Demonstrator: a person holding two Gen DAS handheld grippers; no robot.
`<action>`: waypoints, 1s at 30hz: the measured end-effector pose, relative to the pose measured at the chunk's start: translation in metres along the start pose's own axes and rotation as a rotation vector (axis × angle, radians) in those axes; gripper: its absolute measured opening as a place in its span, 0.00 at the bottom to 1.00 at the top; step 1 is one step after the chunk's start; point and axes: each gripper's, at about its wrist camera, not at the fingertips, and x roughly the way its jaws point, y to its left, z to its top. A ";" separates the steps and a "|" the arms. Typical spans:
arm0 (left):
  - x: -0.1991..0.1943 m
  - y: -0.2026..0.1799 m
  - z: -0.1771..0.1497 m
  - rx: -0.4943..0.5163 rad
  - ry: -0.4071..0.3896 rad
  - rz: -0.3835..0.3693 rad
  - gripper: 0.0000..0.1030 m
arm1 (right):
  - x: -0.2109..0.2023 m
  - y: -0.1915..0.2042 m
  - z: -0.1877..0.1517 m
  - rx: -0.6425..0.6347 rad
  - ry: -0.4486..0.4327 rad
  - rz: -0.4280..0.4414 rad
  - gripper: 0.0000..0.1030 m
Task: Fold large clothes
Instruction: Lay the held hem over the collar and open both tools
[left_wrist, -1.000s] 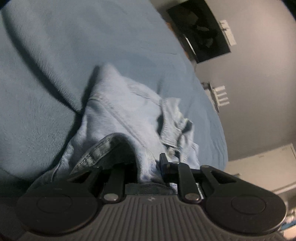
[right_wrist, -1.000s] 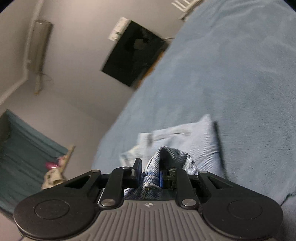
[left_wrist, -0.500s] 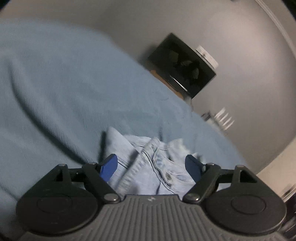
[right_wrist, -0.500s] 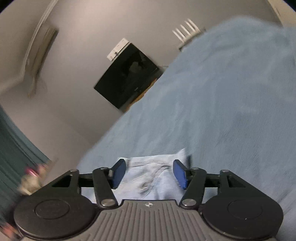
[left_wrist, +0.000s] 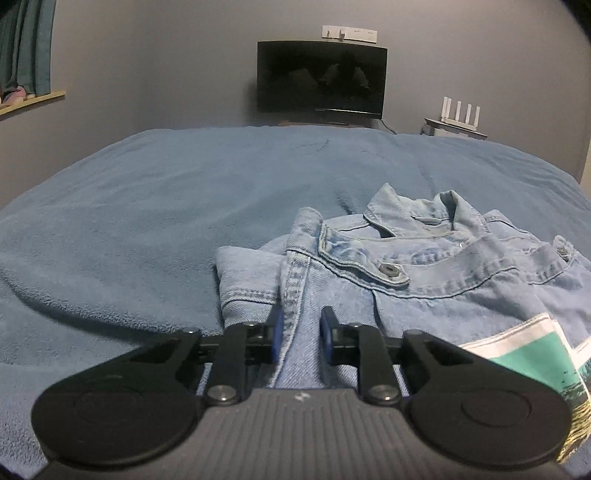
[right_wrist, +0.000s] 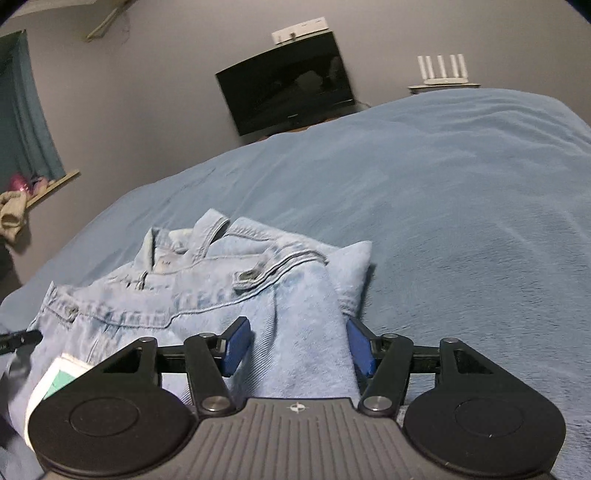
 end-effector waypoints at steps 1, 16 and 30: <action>0.000 0.001 0.000 -0.004 0.003 -0.007 0.10 | 0.002 0.001 -0.001 -0.014 -0.003 0.001 0.48; 0.010 0.007 -0.013 -0.042 -0.004 0.057 0.10 | 0.004 0.028 -0.016 -0.113 -0.077 -0.168 0.21; -0.068 -0.058 -0.039 0.113 -0.123 0.091 0.74 | -0.067 0.071 -0.058 -0.221 -0.198 -0.230 0.76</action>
